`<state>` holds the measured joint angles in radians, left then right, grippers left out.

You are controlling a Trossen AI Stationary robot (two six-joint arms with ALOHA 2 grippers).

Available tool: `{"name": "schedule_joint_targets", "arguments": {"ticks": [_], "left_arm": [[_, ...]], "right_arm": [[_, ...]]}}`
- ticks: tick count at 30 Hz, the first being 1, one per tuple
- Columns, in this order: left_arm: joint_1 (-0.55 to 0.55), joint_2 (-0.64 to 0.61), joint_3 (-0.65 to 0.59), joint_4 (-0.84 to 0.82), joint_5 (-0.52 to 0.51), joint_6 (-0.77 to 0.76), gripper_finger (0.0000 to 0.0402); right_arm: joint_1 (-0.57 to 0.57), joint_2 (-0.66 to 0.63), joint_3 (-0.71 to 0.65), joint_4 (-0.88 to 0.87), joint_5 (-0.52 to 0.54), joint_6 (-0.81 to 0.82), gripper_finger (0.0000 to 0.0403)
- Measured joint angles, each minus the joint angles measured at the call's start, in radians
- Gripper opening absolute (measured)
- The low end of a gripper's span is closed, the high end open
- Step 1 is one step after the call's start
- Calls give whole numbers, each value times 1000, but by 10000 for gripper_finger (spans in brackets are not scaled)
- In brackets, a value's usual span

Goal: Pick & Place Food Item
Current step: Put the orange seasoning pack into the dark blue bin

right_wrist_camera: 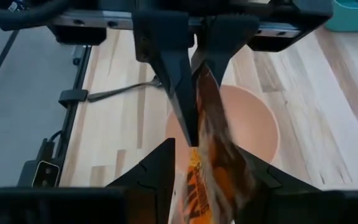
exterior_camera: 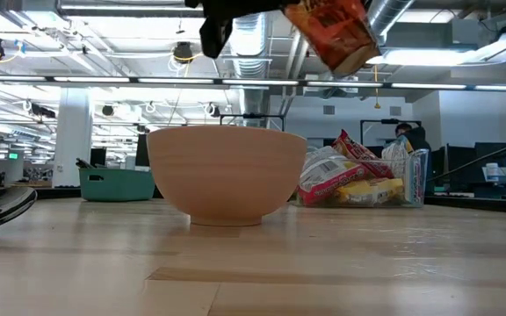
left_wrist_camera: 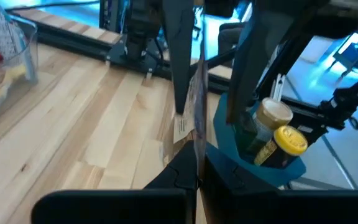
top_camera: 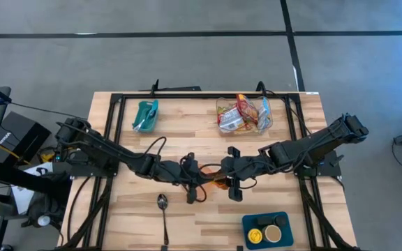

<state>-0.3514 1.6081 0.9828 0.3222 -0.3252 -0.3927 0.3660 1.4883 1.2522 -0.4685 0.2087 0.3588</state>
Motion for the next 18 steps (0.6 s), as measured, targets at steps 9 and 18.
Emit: {"name": "schedule_joint_targets", "arguments": {"ticks": [9,18], "left_arm": [[-1,0,-1,-51,0,-6,0],[-1,0,-1,-53,-1,-7,0]], "right_arm": [[0,0,0,-3,-1,0,116],[0,0,0,-7,-1,0,62]]}}
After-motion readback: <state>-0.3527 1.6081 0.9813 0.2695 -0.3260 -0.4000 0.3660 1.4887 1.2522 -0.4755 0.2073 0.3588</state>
